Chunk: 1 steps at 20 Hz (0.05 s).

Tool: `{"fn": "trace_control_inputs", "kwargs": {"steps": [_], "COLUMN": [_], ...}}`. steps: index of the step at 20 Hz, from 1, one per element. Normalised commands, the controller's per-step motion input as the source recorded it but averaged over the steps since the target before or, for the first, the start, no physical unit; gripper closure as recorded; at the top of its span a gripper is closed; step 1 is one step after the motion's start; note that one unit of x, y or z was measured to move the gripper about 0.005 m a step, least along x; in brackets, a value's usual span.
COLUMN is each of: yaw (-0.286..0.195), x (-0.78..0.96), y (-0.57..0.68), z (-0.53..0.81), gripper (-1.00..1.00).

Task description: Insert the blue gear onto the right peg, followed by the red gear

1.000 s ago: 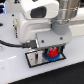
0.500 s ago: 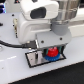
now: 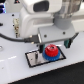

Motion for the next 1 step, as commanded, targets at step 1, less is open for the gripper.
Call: {"fn": "trace_control_inputs", "kwargs": {"steps": [1], "yaw": [0.0], "x": [0.01], "y": [0.03], "z": [0.26], "gripper": [-1.0]}}
